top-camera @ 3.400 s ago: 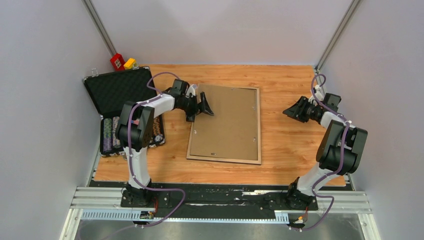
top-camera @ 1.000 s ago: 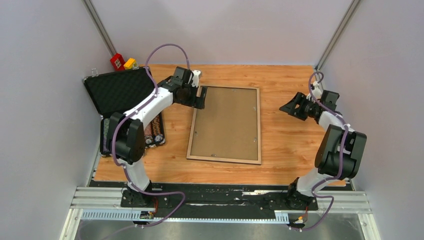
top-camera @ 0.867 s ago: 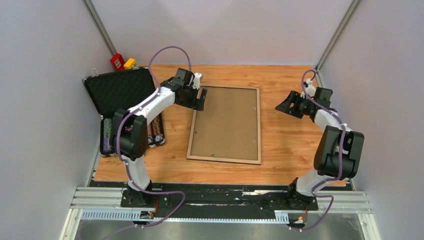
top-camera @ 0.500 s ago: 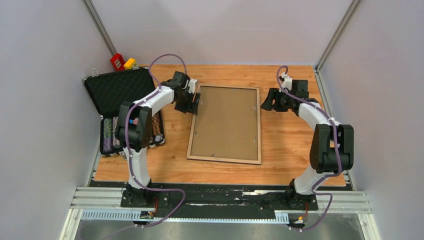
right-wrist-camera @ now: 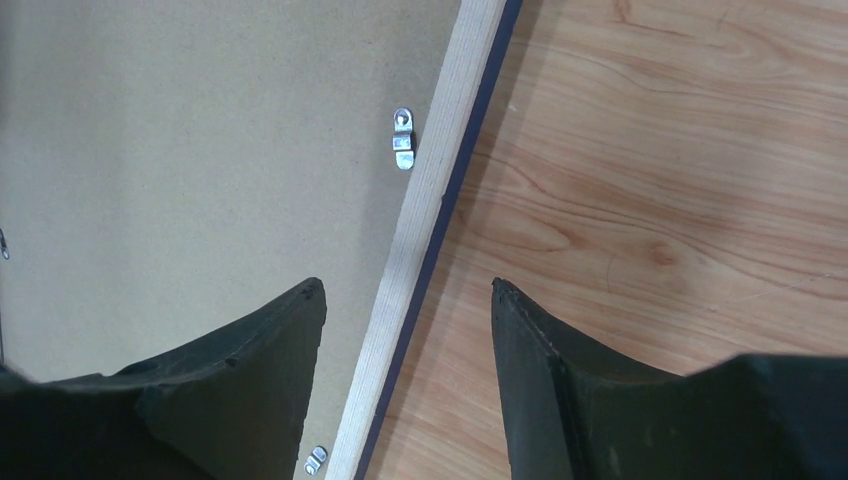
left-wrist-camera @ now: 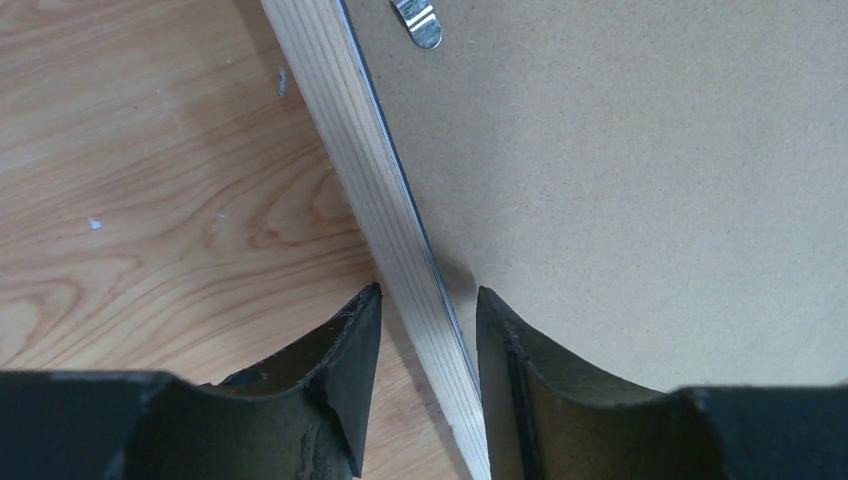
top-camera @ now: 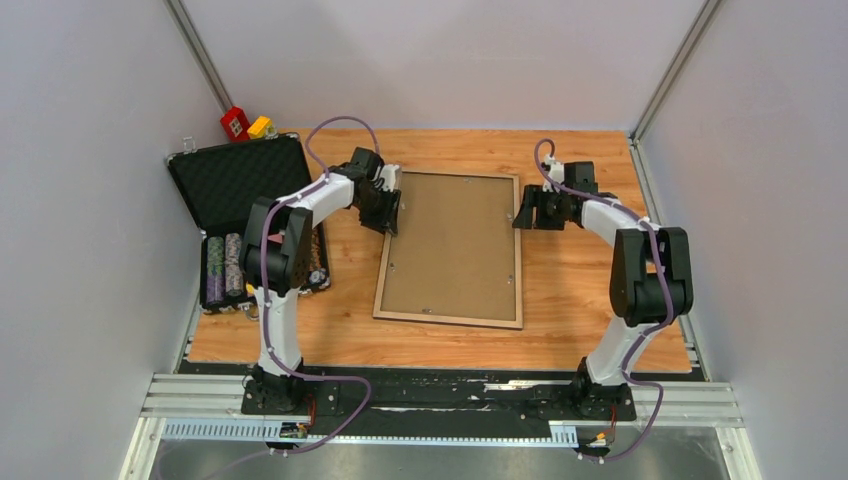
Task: Put the photo into the frame
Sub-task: Move the photo frame to the center of the board, then install the photo frame at the center of the board.
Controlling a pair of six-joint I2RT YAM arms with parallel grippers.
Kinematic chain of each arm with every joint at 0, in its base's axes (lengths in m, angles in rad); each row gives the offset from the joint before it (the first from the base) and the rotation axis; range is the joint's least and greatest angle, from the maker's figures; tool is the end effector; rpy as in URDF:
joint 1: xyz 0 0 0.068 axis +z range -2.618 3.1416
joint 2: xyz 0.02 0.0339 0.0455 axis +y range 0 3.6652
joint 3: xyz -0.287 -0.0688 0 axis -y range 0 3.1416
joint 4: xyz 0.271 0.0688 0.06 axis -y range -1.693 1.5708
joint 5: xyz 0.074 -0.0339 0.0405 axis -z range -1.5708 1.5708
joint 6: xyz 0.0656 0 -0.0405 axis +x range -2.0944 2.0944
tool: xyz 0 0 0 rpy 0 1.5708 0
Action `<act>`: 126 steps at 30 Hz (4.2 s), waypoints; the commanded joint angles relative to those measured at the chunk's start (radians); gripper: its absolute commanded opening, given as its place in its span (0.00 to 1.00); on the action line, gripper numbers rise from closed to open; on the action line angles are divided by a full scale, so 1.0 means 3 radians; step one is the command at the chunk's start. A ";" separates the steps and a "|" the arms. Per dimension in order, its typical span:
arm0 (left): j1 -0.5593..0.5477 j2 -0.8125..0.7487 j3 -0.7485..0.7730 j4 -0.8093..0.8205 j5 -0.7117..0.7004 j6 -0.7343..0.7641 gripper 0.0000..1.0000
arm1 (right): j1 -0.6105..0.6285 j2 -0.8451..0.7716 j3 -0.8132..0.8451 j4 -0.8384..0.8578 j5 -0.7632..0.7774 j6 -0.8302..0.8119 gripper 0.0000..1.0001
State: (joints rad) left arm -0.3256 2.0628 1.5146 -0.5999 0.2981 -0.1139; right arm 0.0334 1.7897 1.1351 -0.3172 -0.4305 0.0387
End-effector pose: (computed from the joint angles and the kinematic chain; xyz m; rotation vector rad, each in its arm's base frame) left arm 0.4431 -0.1699 0.1518 0.3781 2.7213 -0.5309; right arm 0.4080 0.0410 0.1659 -0.1623 2.5023 0.5745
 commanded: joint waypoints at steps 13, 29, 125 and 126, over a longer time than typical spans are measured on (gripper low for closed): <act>-0.0004 -0.0122 -0.0433 0.0417 0.0372 -0.0482 0.15 | 0.0001 0.0208 0.0146 0.0009 -0.0012 -0.0043 0.56; -0.0004 -0.0460 -0.0907 0.0729 0.0531 -0.0893 0.00 | 0.0009 0.0528 0.0602 -0.0275 0.0119 -0.0273 0.57; -0.0004 -0.0346 -0.0866 0.0722 0.0604 -0.0764 0.00 | 0.0206 0.0776 0.1024 -0.0380 0.0416 -0.1149 0.21; -0.0001 -0.0346 -0.0866 0.0716 0.0603 -0.0761 0.00 | 0.0208 0.0771 0.1029 -0.0382 0.0422 -0.1163 0.21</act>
State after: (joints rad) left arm -0.3145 1.9545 1.2552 -0.3557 0.4137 -0.3641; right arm 0.0929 2.0235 1.4147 -0.4641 -0.3073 -0.2379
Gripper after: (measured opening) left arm 0.297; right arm 0.278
